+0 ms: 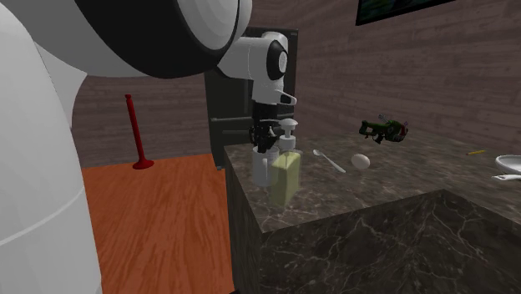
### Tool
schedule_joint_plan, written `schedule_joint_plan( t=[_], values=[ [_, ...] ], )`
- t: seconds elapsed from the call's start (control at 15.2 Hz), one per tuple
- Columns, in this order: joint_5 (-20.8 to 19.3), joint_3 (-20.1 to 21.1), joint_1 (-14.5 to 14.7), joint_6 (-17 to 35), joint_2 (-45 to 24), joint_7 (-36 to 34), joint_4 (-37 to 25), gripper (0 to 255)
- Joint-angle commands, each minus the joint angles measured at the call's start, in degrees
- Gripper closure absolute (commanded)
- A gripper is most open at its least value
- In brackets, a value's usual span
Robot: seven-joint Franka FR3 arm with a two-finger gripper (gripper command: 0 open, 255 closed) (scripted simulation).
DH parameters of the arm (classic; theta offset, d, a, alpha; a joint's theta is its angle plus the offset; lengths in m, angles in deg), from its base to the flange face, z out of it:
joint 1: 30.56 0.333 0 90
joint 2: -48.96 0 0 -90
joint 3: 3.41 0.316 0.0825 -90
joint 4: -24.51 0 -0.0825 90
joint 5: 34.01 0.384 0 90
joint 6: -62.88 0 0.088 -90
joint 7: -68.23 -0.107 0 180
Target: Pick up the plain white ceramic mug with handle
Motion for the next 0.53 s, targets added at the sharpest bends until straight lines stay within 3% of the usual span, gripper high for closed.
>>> schedule_joint_plan(
  t=[0.0, 0.46],
  values=[
    [0.13, -0.02, -0.07, -1.51, 0.35, 0.06, -1.16, 255],
    [0.12, 0.04, 0.00, -6.89, 0.33, -0.30, -6.58, 255]
  ],
)
